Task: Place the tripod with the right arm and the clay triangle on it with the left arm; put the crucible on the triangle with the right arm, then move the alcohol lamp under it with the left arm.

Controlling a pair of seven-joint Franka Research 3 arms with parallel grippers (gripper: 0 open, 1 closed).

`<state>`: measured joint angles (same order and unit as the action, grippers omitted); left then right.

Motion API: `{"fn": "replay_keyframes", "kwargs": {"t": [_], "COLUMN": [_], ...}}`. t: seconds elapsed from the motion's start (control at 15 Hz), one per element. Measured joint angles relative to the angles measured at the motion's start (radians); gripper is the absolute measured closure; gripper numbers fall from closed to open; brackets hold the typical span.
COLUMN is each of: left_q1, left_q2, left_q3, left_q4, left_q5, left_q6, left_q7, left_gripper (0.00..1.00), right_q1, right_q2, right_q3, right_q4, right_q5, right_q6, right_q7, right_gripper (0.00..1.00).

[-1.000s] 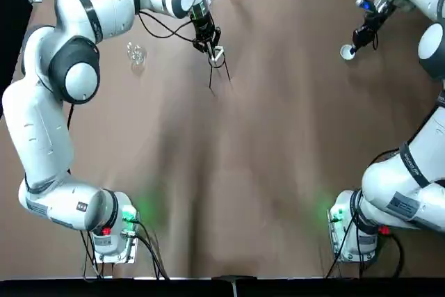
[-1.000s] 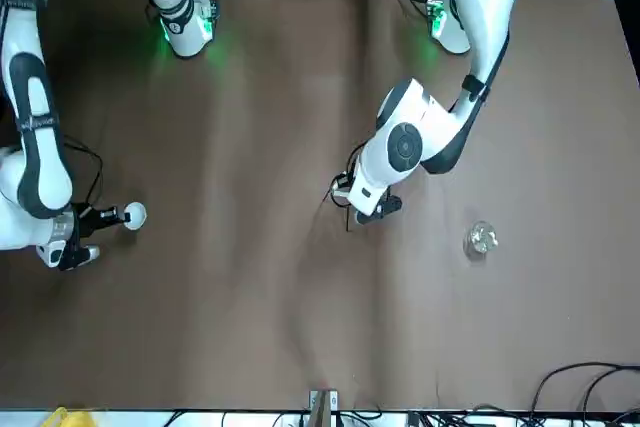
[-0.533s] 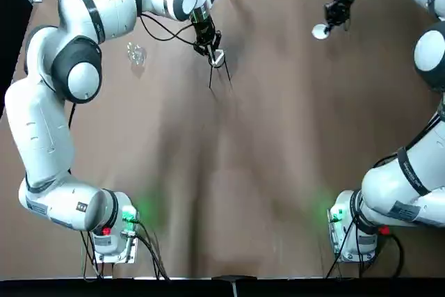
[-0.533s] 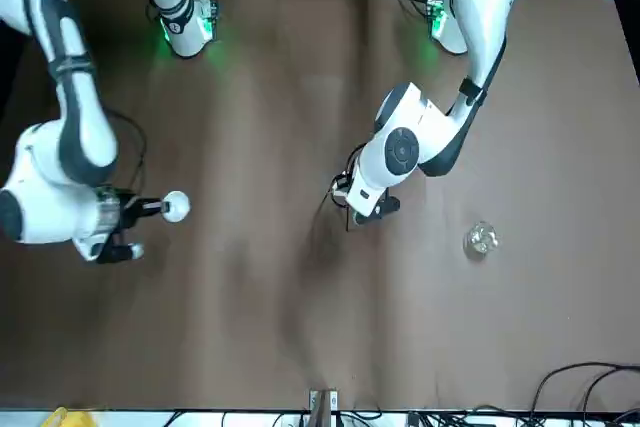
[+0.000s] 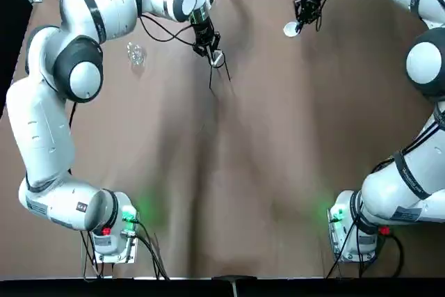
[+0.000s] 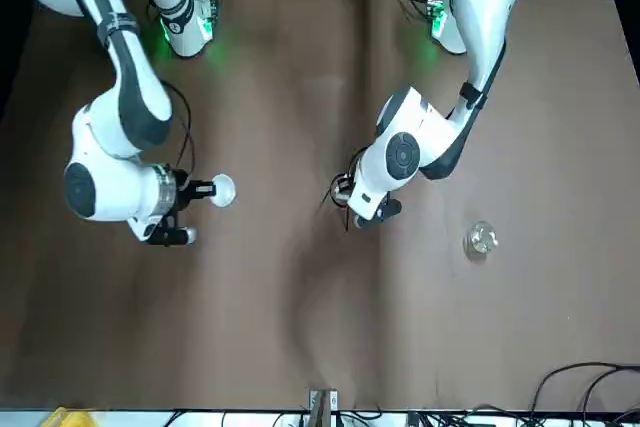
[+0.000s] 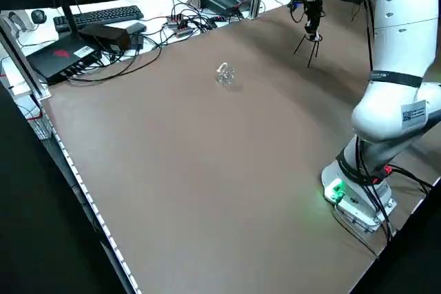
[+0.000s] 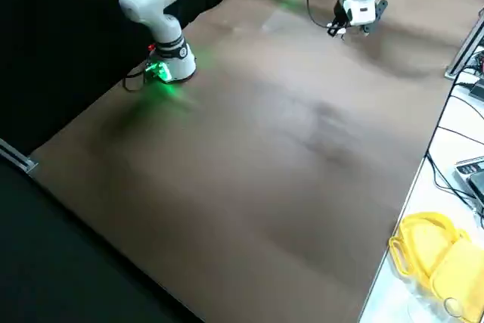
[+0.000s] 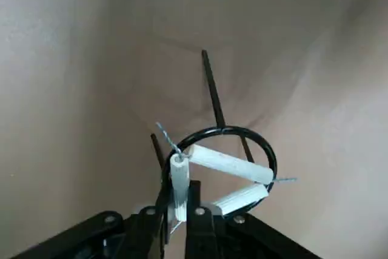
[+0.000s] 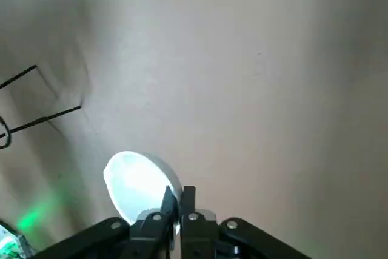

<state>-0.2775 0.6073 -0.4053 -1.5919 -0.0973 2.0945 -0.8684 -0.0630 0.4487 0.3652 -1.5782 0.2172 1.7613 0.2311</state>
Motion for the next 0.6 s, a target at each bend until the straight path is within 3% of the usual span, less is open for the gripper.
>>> {"fn": "replay_keyframes", "kwargs": {"t": [0.33,0.47,0.53,0.6], "left_q1": [-0.03,-0.032,-0.033,-0.033], "left_q2": [0.001,0.001,0.001,0.001], "left_q3": [0.03,0.032,0.032,0.032], "left_q4": [0.003,0.004,0.004,0.005], "left_q5": [0.0,0.0,0.0,0.0], "left_q6": [0.017,0.022,0.023,0.023], "left_q7": [0.0,0.0,0.0,-0.001], "left_gripper": [0.85,0.69,0.5,0.48], "right_q1": [0.083,0.095,0.095,0.095], "right_q2": [0.0,0.0,0.0,0.0], "right_q3": [0.01,0.01,0.009,0.009], "right_q4": [0.031,0.043,0.051,0.053], "right_q5": [0.0,0.0,0.0,0.0], "right_q6": [0.014,0.015,0.015,0.018], "right_q7": [0.105,0.117,0.117,0.117], "right_gripper": [0.95,0.95,0.95,0.95]}}
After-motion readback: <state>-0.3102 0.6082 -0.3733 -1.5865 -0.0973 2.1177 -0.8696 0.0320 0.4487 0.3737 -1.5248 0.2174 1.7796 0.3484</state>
